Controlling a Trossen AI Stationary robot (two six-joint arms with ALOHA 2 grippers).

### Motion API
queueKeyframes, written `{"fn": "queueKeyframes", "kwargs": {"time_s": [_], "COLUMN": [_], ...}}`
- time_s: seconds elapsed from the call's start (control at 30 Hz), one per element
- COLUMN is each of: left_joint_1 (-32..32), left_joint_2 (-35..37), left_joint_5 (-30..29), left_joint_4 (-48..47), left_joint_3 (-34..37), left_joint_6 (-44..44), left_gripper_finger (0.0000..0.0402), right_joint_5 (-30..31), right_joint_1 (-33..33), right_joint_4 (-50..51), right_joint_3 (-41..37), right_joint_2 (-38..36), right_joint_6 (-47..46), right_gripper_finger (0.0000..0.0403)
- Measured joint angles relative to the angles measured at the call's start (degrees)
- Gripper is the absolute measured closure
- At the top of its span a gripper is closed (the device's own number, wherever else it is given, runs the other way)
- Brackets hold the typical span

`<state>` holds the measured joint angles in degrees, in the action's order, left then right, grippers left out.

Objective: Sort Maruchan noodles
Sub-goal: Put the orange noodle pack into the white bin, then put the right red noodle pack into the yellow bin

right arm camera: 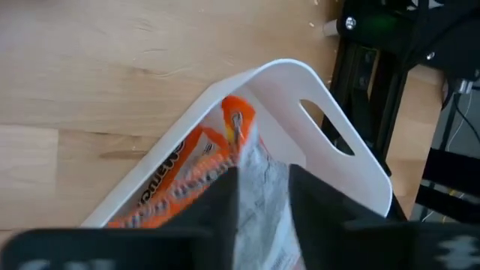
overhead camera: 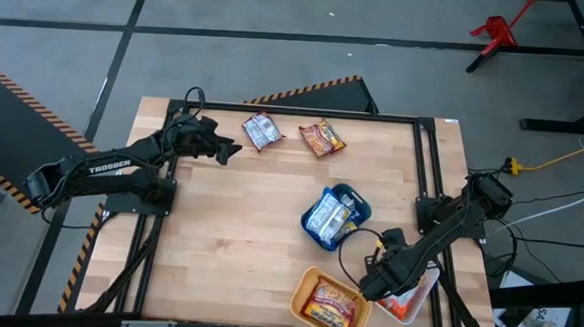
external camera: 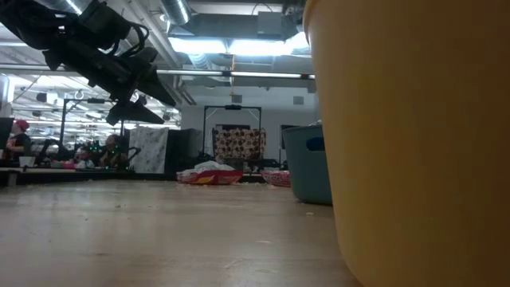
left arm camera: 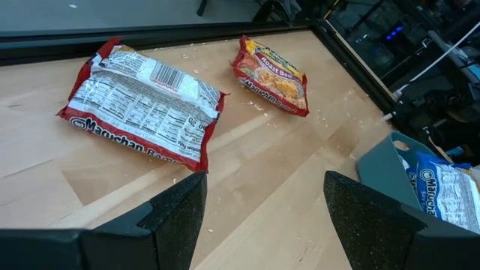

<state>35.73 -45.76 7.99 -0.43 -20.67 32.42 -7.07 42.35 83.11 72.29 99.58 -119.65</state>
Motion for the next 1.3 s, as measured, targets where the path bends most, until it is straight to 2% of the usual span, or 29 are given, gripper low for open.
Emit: {"fn": "queueKeyframes", "kwargs": {"time_s": [0.17,0.27,0.43,0.53,0.67,0.73,0.87,1.03,1.17,1.3], "left_joint_1": [0.0,-0.02,0.0,-0.02,-0.02,0.0,-0.02,-0.02,-0.02,-0.02], "left_joint_2": [0.01,0.01,0.02,0.02,0.0,0.01,0.01,0.0,0.0,0.01], "left_joint_5": [0.0,0.07,0.11,0.16,0.7,1.62,4.47,4.9,5.01,5.15], "left_joint_4": [0.0,0.0,0.0,0.0,0.0,0.0,-0.02,-0.02,-0.47,-1.45], "left_joint_3": [0.0,0.0,0.0,0.0,0.0,0.0,0.0,0.0,0.0,-0.02], "left_joint_6": [0.0,0.02,0.28,0.28,0.31,0.31,0.33,-0.04,-0.27,-1.11], "left_gripper_finger": [0.0138,0.0138,0.0138,0.0138,0.0138,0.0138,0.0138,0.0138,0.0138,0.0138], "right_joint_5": [0.06,3.06,17.6,25.4,30.78,30.85,26.64,25.94,21.38,13.7], "right_joint_1": [0.0,-1.23,-7.14,-13.1,-24.39,-31.17,-44.77,-58.66,-67.01,-72.03], "right_joint_4": [0.02,0.54,1.43,2.59,1.82,-0.62,-7.22,-13.4,-18.17,-22.5], "right_joint_3": [0.31,2.55,8.8,12.89,15.87,16.13,16.13,16.13,15.25,13.36], "right_joint_2": [-0.32,-1.58,-5.07,-6.43,-6.83,-6.83,-6.72,-6.72,-5.82,-2.73], "right_joint_6": [3.19,4.2,8.41,16.47,36.58,49.61,74.3,98.36,111.21,114.82], "right_gripper_finger": [0.0218,0.0176,0.0137,0.0129,0.0128,0.0127,0.0127,0.0127,0.0127,0.0127]}}
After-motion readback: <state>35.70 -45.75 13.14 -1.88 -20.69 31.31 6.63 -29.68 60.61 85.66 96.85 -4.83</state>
